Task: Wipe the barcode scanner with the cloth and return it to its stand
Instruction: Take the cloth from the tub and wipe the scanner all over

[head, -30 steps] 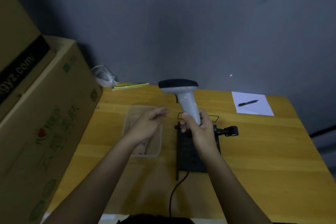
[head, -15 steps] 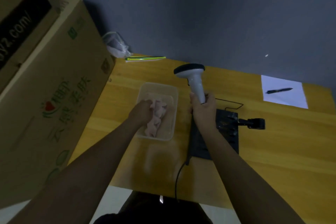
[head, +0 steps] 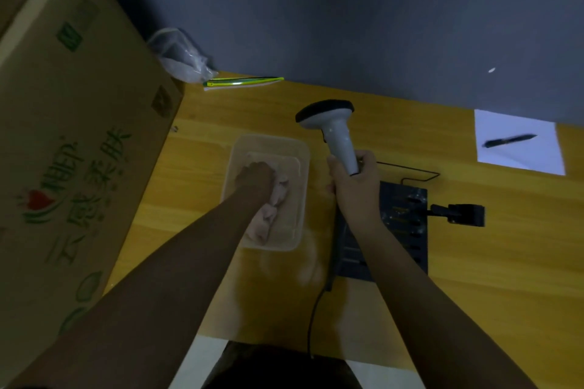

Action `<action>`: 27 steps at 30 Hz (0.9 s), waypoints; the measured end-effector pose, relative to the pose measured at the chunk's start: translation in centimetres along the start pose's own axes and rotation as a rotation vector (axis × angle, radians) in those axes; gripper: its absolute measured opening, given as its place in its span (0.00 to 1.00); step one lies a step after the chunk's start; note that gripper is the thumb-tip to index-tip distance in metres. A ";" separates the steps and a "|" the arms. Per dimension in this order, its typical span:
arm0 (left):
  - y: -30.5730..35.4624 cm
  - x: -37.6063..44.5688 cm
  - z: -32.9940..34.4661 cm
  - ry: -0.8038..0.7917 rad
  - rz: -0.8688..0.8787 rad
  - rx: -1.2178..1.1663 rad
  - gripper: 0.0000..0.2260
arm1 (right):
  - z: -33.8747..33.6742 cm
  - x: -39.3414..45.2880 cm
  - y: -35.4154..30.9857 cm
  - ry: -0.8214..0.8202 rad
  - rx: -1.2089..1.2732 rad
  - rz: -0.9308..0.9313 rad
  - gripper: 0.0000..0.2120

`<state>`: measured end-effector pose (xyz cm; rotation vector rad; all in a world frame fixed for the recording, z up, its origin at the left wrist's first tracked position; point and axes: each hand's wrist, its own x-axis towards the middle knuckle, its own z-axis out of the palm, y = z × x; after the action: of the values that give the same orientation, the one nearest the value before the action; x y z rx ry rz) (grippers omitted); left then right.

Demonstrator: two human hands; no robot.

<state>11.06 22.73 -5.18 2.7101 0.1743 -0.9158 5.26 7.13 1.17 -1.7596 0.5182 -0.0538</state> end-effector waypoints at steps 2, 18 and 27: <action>0.0 -0.3 -0.4 0.012 0.002 0.013 0.14 | -0.1 -0.2 -0.1 -0.008 -0.006 0.002 0.09; -1.3 -8.6 -4.6 0.161 0.368 -0.642 0.07 | -2.8 -2.8 -3.4 -0.162 0.022 0.079 0.15; 0.4 -13.6 -10.2 0.489 0.605 -0.571 0.11 | -6.9 -3.6 -10.9 -0.179 0.017 -0.178 0.08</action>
<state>6.23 25.05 11.00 2.1792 -0.2470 -0.0095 3.28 3.88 14.01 -1.7703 0.2299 -0.0251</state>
